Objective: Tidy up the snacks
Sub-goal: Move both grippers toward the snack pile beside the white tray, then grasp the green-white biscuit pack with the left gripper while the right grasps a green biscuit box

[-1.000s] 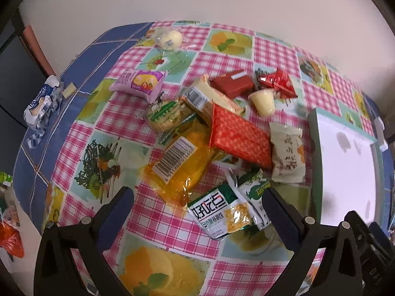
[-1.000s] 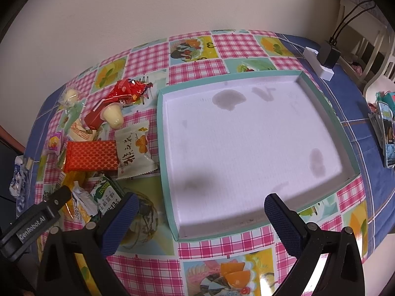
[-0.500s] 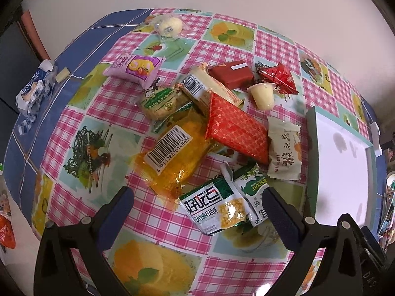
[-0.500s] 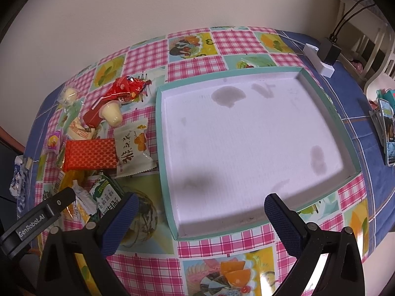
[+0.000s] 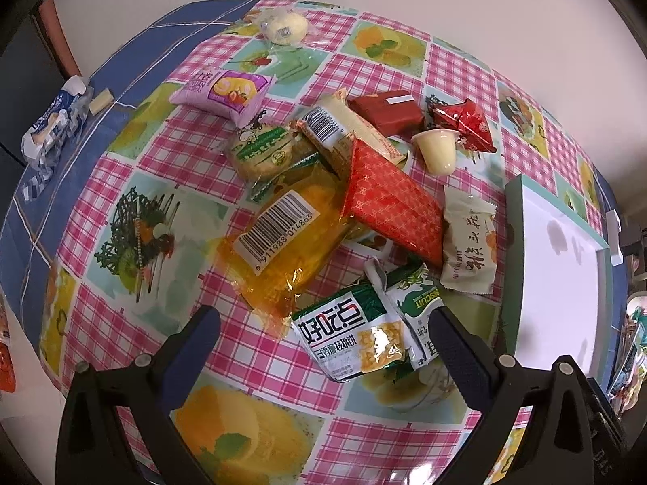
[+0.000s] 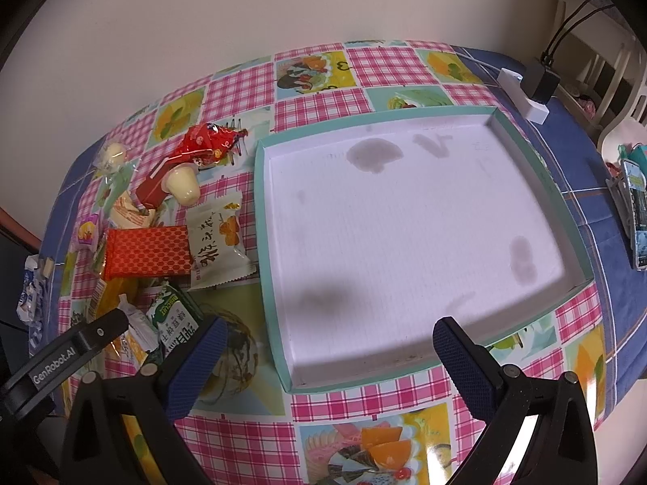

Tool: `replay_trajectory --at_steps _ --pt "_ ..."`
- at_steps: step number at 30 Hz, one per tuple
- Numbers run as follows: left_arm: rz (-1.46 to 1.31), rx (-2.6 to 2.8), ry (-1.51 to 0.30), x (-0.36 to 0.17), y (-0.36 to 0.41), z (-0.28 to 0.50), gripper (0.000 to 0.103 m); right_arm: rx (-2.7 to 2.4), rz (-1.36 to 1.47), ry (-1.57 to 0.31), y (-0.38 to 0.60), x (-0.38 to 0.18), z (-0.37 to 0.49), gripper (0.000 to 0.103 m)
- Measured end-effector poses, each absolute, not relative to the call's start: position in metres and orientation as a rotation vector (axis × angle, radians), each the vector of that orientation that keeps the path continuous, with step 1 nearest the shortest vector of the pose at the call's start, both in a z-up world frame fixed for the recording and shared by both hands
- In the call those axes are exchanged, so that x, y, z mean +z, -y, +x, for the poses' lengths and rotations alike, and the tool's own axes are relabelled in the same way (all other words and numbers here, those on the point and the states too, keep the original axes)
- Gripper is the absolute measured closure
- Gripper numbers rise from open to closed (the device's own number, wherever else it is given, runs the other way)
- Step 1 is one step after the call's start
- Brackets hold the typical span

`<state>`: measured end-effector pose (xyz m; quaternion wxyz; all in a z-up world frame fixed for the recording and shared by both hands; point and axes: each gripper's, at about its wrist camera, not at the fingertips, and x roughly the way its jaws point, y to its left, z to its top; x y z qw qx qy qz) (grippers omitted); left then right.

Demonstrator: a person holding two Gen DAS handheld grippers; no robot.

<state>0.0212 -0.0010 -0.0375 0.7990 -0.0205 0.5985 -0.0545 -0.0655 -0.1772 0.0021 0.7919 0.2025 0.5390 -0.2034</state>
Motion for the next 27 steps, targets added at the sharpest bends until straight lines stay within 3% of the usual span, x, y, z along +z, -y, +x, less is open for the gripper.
replay_trajectory --at_steps 18,19,22,27 --pt "-0.235 -0.091 -1.368 -0.067 -0.018 0.033 0.001 -0.374 0.443 -1.164 0.168 -0.012 -0.045 0.002" --pt "-0.249 -0.092 -1.371 -0.068 -0.019 0.034 0.002 -0.366 0.441 -1.164 0.166 -0.012 -0.043 0.003" --pt "-0.248 -0.083 -1.399 -0.077 -0.019 0.036 0.019 -0.339 0.418 -1.163 0.156 -0.014 -0.036 0.008" --pt "-0.276 -0.089 -1.418 -0.086 -0.022 0.037 0.027 -0.294 0.381 -1.155 0.141 -0.014 -0.026 0.015"
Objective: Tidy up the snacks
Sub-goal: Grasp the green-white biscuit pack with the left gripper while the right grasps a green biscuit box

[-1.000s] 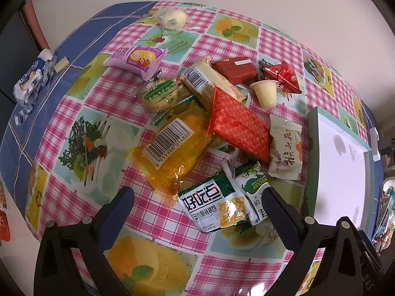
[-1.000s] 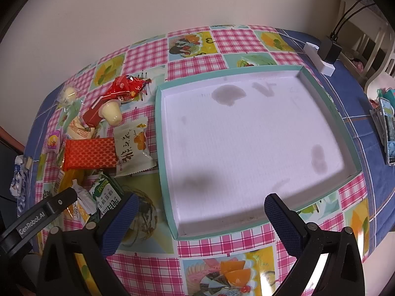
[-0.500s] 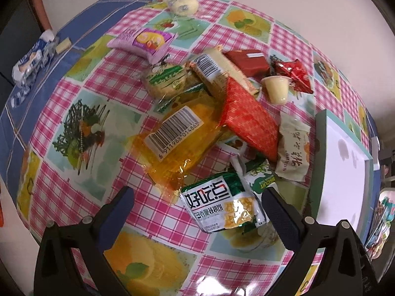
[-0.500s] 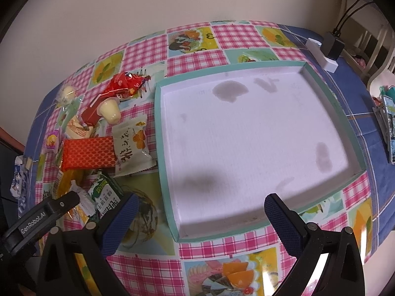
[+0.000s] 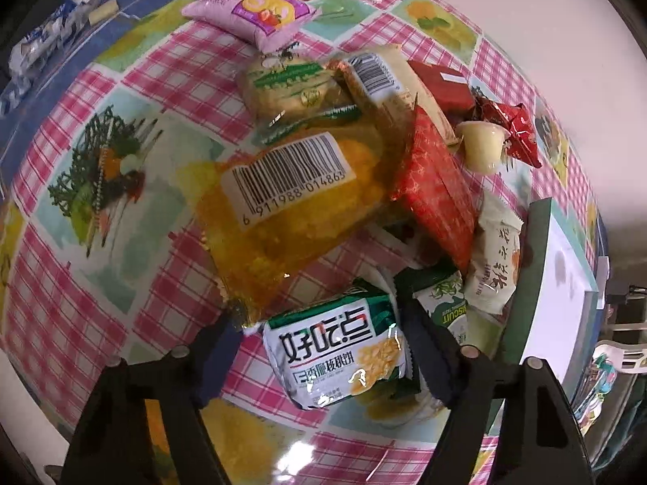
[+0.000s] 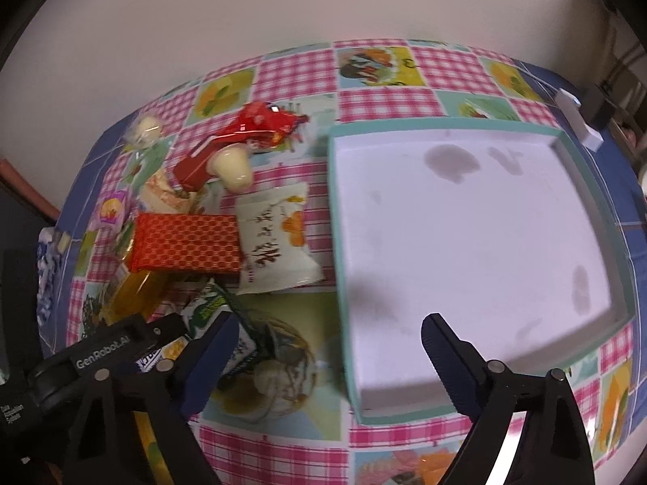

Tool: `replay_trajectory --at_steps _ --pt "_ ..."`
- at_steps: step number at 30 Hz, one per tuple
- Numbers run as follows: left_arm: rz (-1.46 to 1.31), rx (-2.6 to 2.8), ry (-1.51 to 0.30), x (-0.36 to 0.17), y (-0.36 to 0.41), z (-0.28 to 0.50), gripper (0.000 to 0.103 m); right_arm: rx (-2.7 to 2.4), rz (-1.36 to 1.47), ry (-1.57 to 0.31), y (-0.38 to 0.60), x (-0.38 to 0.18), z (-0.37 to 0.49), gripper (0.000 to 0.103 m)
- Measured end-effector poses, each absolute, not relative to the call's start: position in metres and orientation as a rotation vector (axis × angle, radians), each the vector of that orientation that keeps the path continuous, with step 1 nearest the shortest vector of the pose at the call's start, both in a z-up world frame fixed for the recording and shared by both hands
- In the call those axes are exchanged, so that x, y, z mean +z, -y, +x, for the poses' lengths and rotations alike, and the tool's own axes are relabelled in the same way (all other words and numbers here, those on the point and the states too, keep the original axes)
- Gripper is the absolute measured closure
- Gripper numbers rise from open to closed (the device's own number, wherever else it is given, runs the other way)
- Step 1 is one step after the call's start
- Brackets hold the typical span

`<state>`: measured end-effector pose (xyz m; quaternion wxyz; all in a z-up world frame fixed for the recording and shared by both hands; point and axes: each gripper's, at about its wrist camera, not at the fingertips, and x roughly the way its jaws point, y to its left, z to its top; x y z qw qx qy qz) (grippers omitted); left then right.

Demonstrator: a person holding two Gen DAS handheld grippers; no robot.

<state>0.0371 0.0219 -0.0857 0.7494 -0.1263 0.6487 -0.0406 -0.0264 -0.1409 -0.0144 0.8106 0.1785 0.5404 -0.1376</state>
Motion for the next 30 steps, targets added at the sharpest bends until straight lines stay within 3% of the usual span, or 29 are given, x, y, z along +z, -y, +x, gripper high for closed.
replay_trajectory --at_steps 14,30 --pt "-0.392 0.058 -1.378 -0.084 -0.083 0.052 0.027 -0.148 0.225 -1.193 0.084 -0.027 0.001 0.020" --pt "-0.326 0.019 -1.422 -0.080 -0.084 0.062 0.027 -0.139 0.115 -1.289 0.052 -0.063 0.007 0.056"
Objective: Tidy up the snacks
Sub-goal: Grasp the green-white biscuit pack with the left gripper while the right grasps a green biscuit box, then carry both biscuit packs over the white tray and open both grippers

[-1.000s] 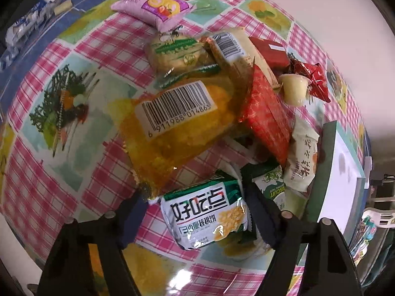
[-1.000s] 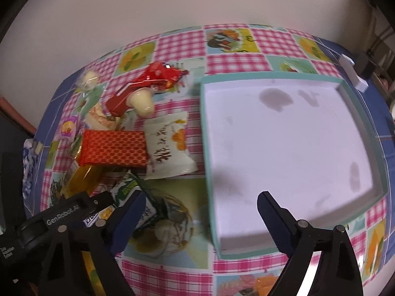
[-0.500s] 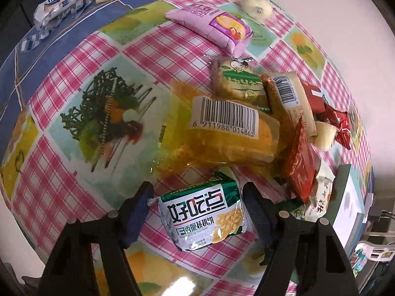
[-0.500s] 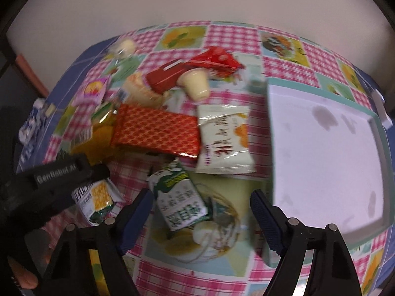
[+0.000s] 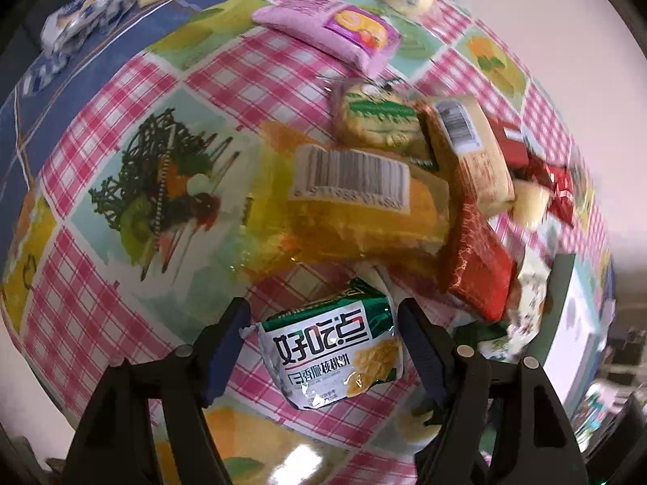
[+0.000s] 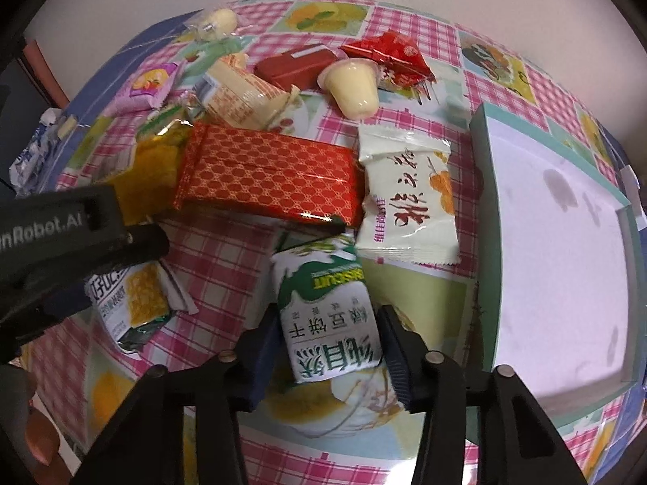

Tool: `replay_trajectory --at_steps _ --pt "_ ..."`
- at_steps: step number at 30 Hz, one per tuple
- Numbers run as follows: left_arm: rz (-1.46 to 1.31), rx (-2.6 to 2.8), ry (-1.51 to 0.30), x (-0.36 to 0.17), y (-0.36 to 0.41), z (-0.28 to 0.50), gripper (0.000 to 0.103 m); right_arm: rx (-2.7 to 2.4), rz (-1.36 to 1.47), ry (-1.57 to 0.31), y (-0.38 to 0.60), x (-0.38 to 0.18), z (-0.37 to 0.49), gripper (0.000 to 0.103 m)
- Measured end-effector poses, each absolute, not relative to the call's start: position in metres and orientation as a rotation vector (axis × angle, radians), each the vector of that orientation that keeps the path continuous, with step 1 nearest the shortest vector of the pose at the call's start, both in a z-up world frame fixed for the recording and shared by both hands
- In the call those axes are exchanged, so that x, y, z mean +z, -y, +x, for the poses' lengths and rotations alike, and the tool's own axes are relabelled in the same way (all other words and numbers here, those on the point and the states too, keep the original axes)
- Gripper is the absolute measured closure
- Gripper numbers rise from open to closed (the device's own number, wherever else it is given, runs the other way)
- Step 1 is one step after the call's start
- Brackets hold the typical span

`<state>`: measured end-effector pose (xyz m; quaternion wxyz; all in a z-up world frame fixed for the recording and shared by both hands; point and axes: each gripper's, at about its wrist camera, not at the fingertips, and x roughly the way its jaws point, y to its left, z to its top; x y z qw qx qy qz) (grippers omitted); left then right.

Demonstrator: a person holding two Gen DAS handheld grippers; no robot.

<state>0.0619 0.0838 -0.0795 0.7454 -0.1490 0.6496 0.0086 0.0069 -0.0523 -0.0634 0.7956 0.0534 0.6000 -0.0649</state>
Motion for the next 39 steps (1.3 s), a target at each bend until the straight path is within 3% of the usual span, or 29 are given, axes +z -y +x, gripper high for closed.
replay_trajectory --at_steps 4,6,12,27,39 --pt "-0.257 -0.004 -1.426 -0.080 -0.073 0.061 0.028 -0.167 0.130 -1.293 0.061 -0.065 0.002 0.060" --pt "-0.238 -0.013 -1.421 -0.079 -0.069 0.064 0.037 -0.179 0.141 -1.301 0.066 -0.065 0.008 0.061" --pt "-0.255 -0.033 -1.414 -0.076 -0.067 0.066 0.044 -0.179 0.154 -1.297 0.072 -0.062 0.008 0.061" --pt "-0.278 -0.132 -1.269 -0.013 -0.060 0.055 0.044 -0.210 0.255 -1.172 0.100 -0.019 -0.001 0.061" --pt "-0.094 -0.356 -1.224 -0.010 0.050 0.037 0.044 -0.586 0.494 -1.189 0.233 -0.029 -0.048 0.061"
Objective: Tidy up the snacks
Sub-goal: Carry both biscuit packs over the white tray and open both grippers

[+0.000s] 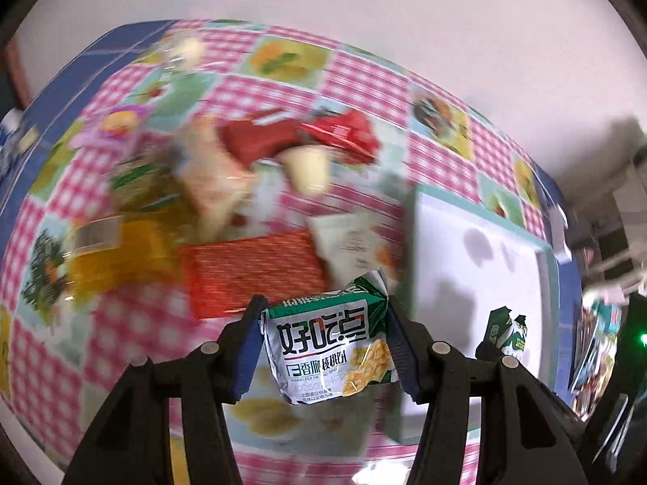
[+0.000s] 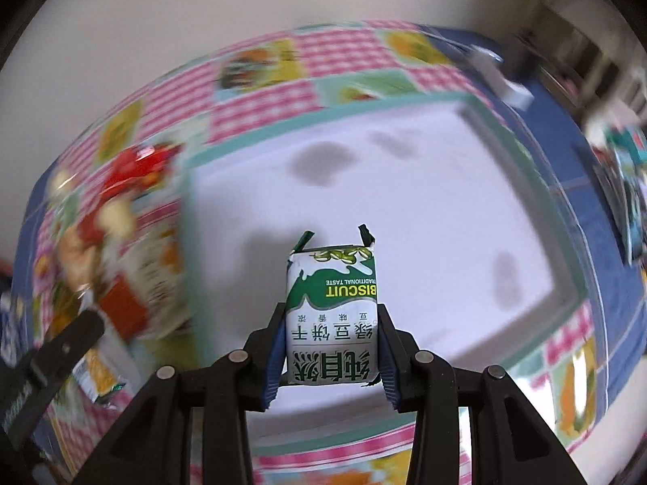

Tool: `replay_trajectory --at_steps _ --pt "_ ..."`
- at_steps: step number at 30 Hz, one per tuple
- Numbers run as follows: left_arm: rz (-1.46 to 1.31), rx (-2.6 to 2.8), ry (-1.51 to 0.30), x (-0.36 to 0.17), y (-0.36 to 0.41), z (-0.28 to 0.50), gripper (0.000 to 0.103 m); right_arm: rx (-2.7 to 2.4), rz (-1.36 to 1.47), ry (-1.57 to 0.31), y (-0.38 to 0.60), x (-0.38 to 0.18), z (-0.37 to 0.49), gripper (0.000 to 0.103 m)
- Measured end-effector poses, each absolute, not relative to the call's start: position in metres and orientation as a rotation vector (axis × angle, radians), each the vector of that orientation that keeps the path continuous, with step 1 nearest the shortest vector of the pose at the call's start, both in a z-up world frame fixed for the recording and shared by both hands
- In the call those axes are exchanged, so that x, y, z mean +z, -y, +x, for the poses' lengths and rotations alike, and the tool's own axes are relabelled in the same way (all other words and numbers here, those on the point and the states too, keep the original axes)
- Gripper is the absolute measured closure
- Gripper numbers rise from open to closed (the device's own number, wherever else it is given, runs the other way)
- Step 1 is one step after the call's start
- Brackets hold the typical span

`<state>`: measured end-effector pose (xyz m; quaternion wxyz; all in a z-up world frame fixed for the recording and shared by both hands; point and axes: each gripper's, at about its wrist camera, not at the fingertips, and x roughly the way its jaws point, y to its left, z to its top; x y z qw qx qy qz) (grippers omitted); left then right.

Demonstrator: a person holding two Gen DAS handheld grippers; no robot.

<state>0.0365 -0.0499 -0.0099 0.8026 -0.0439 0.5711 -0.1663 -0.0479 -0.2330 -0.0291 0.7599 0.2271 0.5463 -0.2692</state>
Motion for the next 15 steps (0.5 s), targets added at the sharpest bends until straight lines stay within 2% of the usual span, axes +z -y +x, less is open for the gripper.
replay_trajectory --at_steps 15 --pt "0.061 -0.558 -1.176 -0.031 0.165 0.027 0.043 -0.779 0.650 -1.179 0.327 -0.056 -0.090 0.061"
